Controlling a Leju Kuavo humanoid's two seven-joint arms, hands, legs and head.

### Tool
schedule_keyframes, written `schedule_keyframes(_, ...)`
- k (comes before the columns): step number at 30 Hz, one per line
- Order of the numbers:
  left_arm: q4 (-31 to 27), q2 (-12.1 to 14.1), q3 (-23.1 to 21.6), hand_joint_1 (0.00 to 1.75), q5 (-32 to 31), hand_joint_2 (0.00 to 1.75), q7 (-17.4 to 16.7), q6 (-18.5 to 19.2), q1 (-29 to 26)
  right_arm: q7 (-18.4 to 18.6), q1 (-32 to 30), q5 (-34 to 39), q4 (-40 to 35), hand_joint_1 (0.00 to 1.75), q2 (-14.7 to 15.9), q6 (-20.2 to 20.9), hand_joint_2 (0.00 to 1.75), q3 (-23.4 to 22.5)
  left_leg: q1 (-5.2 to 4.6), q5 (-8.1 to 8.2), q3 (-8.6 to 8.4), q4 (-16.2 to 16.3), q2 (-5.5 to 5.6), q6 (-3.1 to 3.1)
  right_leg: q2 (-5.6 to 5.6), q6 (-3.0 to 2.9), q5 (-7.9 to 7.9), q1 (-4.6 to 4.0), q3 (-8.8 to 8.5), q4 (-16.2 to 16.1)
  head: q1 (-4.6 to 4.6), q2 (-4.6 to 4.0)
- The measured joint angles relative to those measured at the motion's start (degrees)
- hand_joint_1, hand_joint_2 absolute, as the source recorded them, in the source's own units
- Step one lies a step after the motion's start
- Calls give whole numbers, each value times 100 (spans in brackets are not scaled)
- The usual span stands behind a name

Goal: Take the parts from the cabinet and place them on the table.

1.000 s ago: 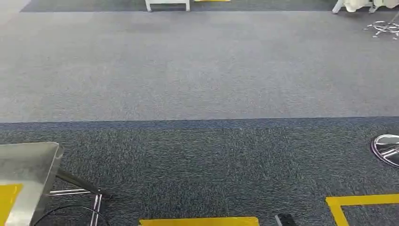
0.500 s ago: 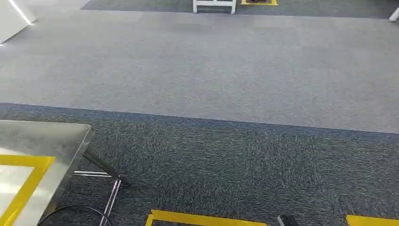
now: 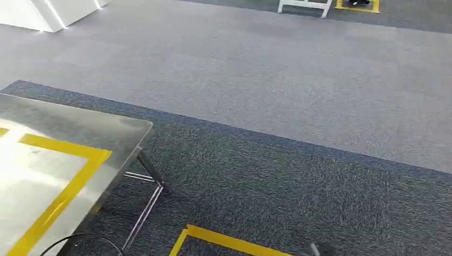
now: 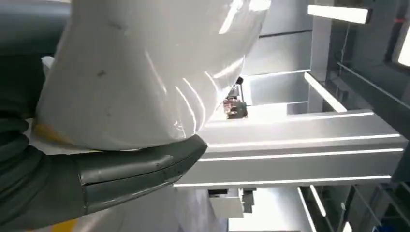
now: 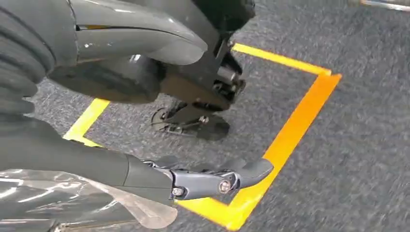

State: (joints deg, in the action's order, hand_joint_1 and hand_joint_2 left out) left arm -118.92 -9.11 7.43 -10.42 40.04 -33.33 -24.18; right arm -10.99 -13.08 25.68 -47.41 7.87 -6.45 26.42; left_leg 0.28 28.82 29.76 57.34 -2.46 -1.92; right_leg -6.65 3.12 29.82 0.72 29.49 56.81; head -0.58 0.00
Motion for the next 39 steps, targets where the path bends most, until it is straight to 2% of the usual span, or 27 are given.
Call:
schedule_keyframes(1, 0, -2, -2, 175, -13, 175, 2, 0, 15, -4, 6, 9, 0, 0, 0, 0, 175, 5, -3, -18, 24, -4, 46, -29, 355, 11, 153, 9, 69, 180, -18, 0)
schedule_keyframes(2, 0, 2, 0, 175, -22, 175, 2, 0, 32, -7, 4, 26, 0, 0, 7, 0, 175, 15, -5, -37, 51, -3, 111, -59, 548, 10, 392, 11, 249, 585, -23, 0)
schedule_keyframes(4, 0, -5, -17, 175, -40, 175, 2, -9, 38, -4, -36, 67, 2, 0, 24, -17, 175, 55, -29, -65, 103, -1, 246, -95, 649, 16, 776, 0, 694, 1535, -25, 0)
schedule_keyframes(5, 2, -2, -15, 175, -42, 175, 2, -17, 34, -2, -52, 72, 2, 0, 26, -20, 175, 68, -44, -82, 120, 2, 328, -100, 654, 6, 816, -3, 843, 1816, -20, 0)
schedule_keyframes(6, 2, -5, -15, 175, -42, 175, 2, -24, 33, -2, -56, 74, 4, 0, 40, -24, 175, 83, -55, -94, 124, 3, 411, -100, 658, -13, 690, -7, 831, 1774, -20, 0)
schedule_keyframes(8, 0, -5, -15, 175, -57, 175, 2, -33, 34, -2, -44, 76, 4, 0, 48, -24, 175, 103, -69, -108, 116, 5, 571, -89, 722, -71, 178, -15, 449, 974, -20, 0)
schedule_keyframes(9, 0, -5, -15, 175, -77, 175, 2, -57, 37, -4, -38, 83, 4, 0, 53, -24, 175, 107, -69, -114, 112, 6, 644, -79, 855, -111, -68, -16, 192, 443, -23, 0)
schedule_keyframes(10, 2, -7, -17, 175, -101, 175, 2, -92, 38, -4, -29, 101, 4, 0, 66, -26, 175, 112, -64, -124, 123, 8, 692, -63, 1152, -149, -73, -11, 44, 115, -14, 0)
schedule_keyframes(11, 2, -7, -17, 175, -112, 175, 2, -129, 55, -7, -38, 114, 2, 0, 72, -31, 175, 129, -88, -128, 166, 46, 782, -35, 1170, -151, -36, 8, -32, -58, -12, 0)
schedule_keyframes(14, 0, -24, -11, 175, -116, 175, 0, -210, 44, -2, -33, 146, 2, 0, 92, -46, 175, 153, -30, -213, 276, 27, 976, 100, 987, -175, -45, -30, -66, -66, -18, -2)
schedule_keyframes(15, 0, -24, -7, 175, -116, 175, 0, -234, 48, -2, -23, 157, 2, 0, 90, -44, 175, 173, -36, -189, 292, 63, 992, 113, 885, -207, -99, 36, -79, -153, -12, 0)
schedule_keyframes(16, 0, -24, 0, 175, -114, 175, 0, -258, 49, -4, 1, 159, 2, 0, 90, -44, 175, 193, -65, -47, 356, 202, 708, 141, 821, -229, -111, 21, -82, -167, 2, 0)
schedule_keyframes(17, 2, -26, 2, 175, -109, 175, 0, -280, 84, -7, 4, 162, 2, 0, 92, -44, 175, 201, -56, 179, 500, 523, 515, 171, 739, -240, -116, 20, -80, -171, 43, 0)
schedule_keyframes(19, 2, -39, 2, 175, -99, 175, 0, -306, 97, -4, -8, 168, 4, 0, 94, -55, 175, 232, -14, 597, 874, 1404, 355, 226, 566, -252, -107, -4, -75, -168, 30, 0)
schedule_keyframes(20, 4, -39, 11, 175, -98, 175, -2, -313, 92, -4, -7, 168, 7, 0, 98, -66, 175, 236, 6, 700, 1028, 1757, 332, 253, 471, -252, -103, -6, -71, -163, 32, 0)
schedule_keyframes(21, 4, -42, 18, 175, -94, 175, -2, -317, 88, -2, -2, 168, 7, 0, 98, -70, 175, 238, 20, 631, 1027, 1771, 319, 271, 392, -246, -98, -7, -72, -158, 32, 0)
schedule_keyframes(22, 4, -44, 20, 175, -94, 175, 0, -319, 89, -2, 8, 168, 7, 0, 98, -70, 175, 243, 34, 450, 904, 1549, 308, 283, 317, -238, -88, -6, -79, -155, 35, 0)
schedule_keyframes(24, 4, -46, 39, 175, -96, 175, -2, -356, 92, -2, 30, 170, 7, 0, 98, -74, 175, 258, 43, -55, 376, 547, 141, 281, 186, -207, -55, -3, -116, -140, 34, 0)
schedule_keyframes(25, 4, -48, 57, 175, -116, 175, -22, -387, 107, -2, 43, 175, 7, 0, 98, -74, 175, 276, 24, -108, 155, 104, -166, 262, 129, -176, -34, -18, -145, -131, 36, 0)
schedule_keyframes(26, 13, -55, 74, 175, -191, 175, -99, -418, 146, -4, 57, 195, 11, 0, 101, -77, 175, 284, -32, -66, 128, 29, -297, 199, 74, -134, -4, -70, -133, -100, 41, 0)
schedule_keyframes(30, 44, -81, 157, 175, -724, 175, -389, -608, 186, -109, 178, 326, 66, 0, 101, -24, 175, 387, -37, -106, 183, 21, -5, 45, -148, -25, 22, -53, -191, -125, 28, 0)
schedule_keyframes(32, 89, -85, 168, 175, -953, 175, -539, -643, 269, -210, 237, 391, 146, 0, 103, 28, 175, 472, -1, -150, 198, -2, 104, -31, 427, 23, 329, -17, 18, 268, -27, 0)
schedule_keyframes(33, 134, -88, 170, 175, -997, 175, -661, -627, 335, -230, 255, 420, 186, 0, 112, 39, 175, 521, -3, -162, 221, -1, 176, -55, 568, 24, 569, -11, 248, 753, -40, 0)
schedule_keyframes(35, 254, -66, 173, 175, -1113, 175, -894, -559, 412, -258, 251, 459, 260, 0, 136, 74, 175, 601, -20, -178, 255, 4, 334, -78, 650, 17, 902, -16, 723, 1672, -38, 0)
schedule_keyframes(36, 319, -44, 173, 175, -1191, 175, -1014, -523, 437, -267, 254, 479, 282, 0, 142, 92, 175, 636, -27, -185, 259, 5, 414, -78, 657, 9, 869, -16, 825, 1814, -40, 0)
schedule_keyframes(37, 372, -26, 175, 175, -1268, 175, -1102, -507, 477, -275, 269, 496, 302, 0, 155, 96, 175, 676, -30, -190, 255, 5, 500, -72, 660, -9, 668, -17, 770, 1645, -36, 0)
schedule_keyframes(39, 470, 24, 173, 175, -1434, 175, -1309, -492, 596, -293, 319, 520, 326, 0, 171, 107, 175, 737, -30, -199, 242, 12, 660, -56, 763, -54, 71, -12, 331, 632, -40, 0)
